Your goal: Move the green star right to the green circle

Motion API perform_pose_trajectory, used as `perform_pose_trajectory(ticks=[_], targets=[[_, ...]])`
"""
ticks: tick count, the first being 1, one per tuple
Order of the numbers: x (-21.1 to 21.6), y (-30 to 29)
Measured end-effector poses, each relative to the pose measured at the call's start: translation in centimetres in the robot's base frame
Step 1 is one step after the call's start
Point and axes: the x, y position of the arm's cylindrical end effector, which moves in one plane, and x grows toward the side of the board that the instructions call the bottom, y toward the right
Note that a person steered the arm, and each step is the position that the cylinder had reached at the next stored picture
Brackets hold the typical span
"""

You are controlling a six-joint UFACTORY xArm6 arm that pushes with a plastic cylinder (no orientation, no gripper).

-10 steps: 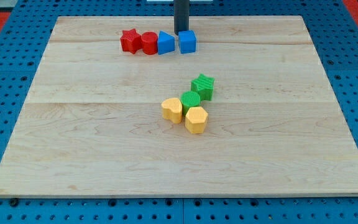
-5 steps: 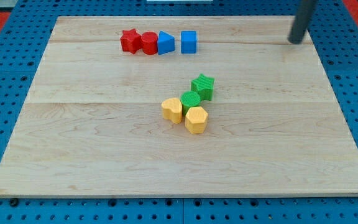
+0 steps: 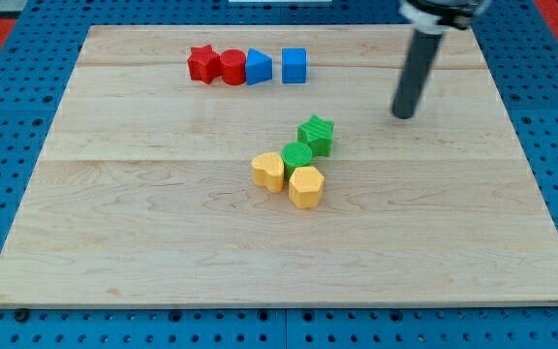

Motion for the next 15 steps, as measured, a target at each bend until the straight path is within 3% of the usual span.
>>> perform_pose_trajectory(ticks=[2,3,5,7,10,11,13,15], targets=[[0.0,-15.3],[0.3,-16.2],[1.5,-11.6],[5.8,-9.1],[4.8,-8.3],[3.8,-6.0],[3.0,4.3],[7.2,1.3]])
